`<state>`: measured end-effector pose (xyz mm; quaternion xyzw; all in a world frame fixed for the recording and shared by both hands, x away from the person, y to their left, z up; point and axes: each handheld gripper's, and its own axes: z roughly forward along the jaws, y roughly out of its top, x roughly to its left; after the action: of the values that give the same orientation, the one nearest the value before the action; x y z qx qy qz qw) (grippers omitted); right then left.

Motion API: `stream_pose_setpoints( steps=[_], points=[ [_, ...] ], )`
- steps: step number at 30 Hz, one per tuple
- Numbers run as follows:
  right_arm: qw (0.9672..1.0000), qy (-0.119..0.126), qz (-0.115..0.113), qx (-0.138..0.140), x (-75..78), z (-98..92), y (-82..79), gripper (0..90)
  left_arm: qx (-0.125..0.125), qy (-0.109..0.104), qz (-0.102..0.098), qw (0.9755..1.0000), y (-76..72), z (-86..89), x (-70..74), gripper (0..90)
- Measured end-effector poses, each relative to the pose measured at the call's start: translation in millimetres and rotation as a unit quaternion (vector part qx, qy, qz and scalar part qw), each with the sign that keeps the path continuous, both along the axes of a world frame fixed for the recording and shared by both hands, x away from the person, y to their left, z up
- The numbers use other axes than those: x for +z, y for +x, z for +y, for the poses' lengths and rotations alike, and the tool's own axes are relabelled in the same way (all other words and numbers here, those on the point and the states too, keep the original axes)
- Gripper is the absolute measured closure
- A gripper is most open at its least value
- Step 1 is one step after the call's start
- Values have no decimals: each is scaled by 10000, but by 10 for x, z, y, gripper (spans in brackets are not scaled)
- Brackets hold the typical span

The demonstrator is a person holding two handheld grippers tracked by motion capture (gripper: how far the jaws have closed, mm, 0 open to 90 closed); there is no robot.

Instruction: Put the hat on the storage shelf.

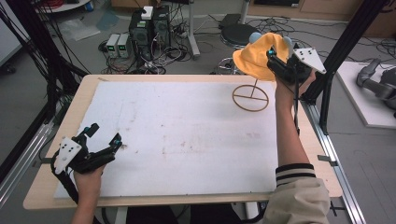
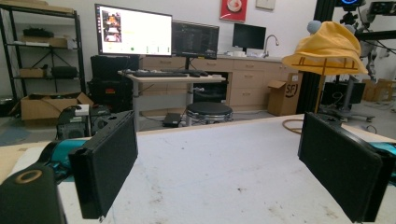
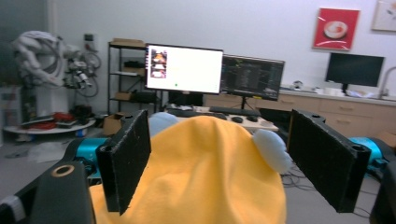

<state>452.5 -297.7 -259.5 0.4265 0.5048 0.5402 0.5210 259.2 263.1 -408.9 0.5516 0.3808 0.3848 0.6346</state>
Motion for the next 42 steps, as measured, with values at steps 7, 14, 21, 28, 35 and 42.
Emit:
stream_pose_setpoints(
  steps=[7, 14, 21, 28, 35, 42],
  points=[
    [9997, 74, 13, 240, 66, -13, -272, 153, 114, -34, 6, 9999, 17, 54, 18, 124],
    [9988, 210, -34, 439, 119, -110, -651, 121, 300, -147, -2, 9994, -1, 108, 80, 124],
    [9968, 397, -206, 666, 55, -214, -1110, 120, 425, -132, -69, 9990, -17, 126, 166, 124],
    [9969, 313, -144, 701, -179, -342, -1515, 119, 555, -34, -178, 9983, -62, 132, 261, 124],
    [9952, 608, 44, 770, -544, -492, -1747, 119, 604, 82, -185, 9980, -95, 112, 292, 124],
    [9939, 561, 254, 911, -875, -564, -1827, 119, 683, 124, -162, 9975, -126, 102, 256, 124]
  ],
)
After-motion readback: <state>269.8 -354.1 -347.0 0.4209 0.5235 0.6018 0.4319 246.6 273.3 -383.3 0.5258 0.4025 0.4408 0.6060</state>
